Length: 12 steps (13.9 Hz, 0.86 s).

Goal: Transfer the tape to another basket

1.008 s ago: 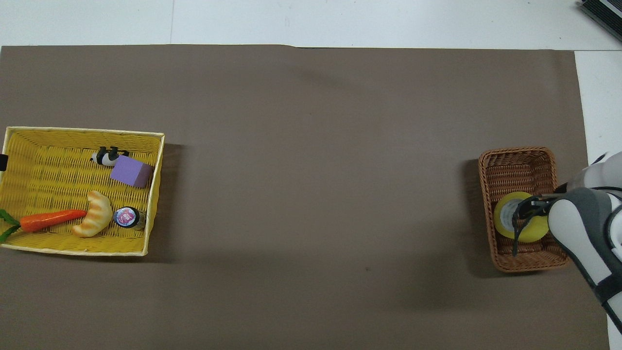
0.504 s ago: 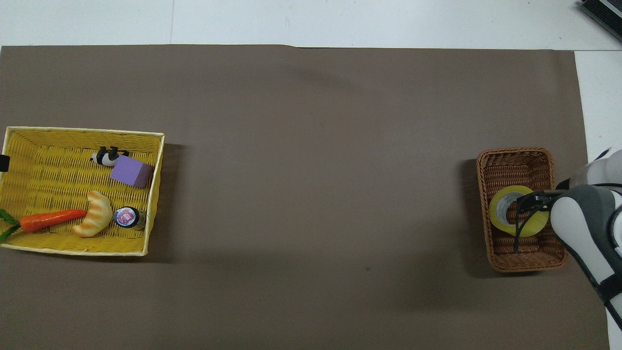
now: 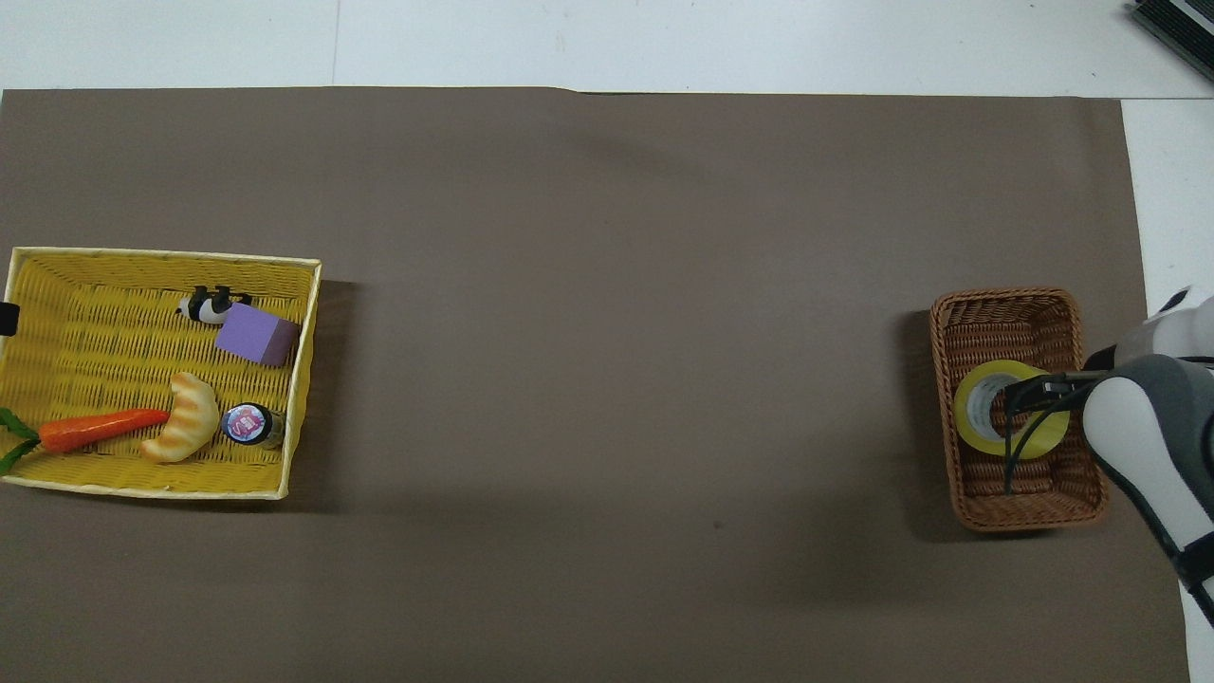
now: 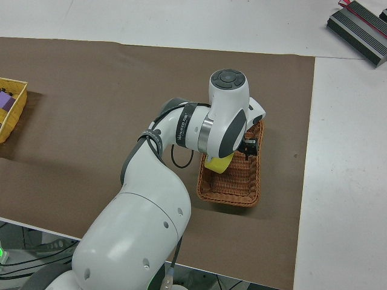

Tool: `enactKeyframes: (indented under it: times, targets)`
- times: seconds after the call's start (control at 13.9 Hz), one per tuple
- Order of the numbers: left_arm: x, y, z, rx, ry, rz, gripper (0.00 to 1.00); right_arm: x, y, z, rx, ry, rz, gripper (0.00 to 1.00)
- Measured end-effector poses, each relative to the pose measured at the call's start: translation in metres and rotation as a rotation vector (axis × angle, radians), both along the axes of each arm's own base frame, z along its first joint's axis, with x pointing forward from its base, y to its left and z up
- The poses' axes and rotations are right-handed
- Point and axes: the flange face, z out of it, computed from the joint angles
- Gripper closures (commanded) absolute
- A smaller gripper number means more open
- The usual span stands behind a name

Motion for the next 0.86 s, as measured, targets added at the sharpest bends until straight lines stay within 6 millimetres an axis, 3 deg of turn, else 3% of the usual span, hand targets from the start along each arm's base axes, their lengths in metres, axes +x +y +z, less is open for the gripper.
enactKeyframes:
  times: [0.22,0.36,0.86]
  targets:
    - [0.000,0.000,0.000,0.000,0.000,0.000,0.00,-0.012,-0.038,0.002,0.078,-0.028,0.098,0.00]
    - [0.000,0.000,0.000,0.000,0.000,0.000,0.00,-0.016,-0.047,0.005,0.093,-0.035,0.127,0.00]
    - [0.000,0.000,0.000,0.000,0.000,0.000,0.00,-0.006,-0.014,0.012,0.090,-0.037,0.206,0.00]
